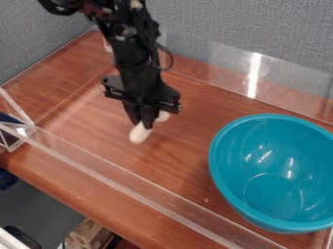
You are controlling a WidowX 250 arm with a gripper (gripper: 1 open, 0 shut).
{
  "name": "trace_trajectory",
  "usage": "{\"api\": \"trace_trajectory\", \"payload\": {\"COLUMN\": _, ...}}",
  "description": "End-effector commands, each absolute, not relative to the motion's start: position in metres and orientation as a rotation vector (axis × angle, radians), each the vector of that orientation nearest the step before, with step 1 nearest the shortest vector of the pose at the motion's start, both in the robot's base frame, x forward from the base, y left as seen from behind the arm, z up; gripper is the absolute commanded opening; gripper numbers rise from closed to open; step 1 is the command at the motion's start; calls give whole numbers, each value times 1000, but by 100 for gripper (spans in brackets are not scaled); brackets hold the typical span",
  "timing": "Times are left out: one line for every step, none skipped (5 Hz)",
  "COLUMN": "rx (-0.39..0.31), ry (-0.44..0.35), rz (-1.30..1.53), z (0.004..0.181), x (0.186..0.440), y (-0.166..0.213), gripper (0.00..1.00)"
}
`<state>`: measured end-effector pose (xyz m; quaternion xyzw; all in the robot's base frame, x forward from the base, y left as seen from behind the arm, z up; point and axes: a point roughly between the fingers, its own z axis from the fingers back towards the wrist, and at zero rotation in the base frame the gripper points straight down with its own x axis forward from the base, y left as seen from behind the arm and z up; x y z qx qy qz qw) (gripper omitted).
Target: Remove the mushroom from inside the blue bowl and put it on the table
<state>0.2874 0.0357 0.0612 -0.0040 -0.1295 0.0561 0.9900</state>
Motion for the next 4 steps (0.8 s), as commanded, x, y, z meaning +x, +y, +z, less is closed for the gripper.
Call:
{"api": "trace_trajectory", "payload": {"rx": 7, "ry": -283, "rz": 124, "z": 58, "x": 295, "y": 45, "gripper": 0}}
{"api": "trace_trajectory", "payload": {"rx": 13, "ry": -270, "rz": 129, "z": 49, "x": 295, "y": 48, "gripper": 100}}
{"api": "trace_trajectory", "payload": {"rx": 17, "ry": -268, "rz": 136, "z": 48, "x": 295, "y": 49, "gripper": 100}}
{"api": "trace_trajectory", "payload": {"rx": 6, "ry": -302, "rz": 150, "z": 68, "x": 295, "y": 50, "gripper": 100}}
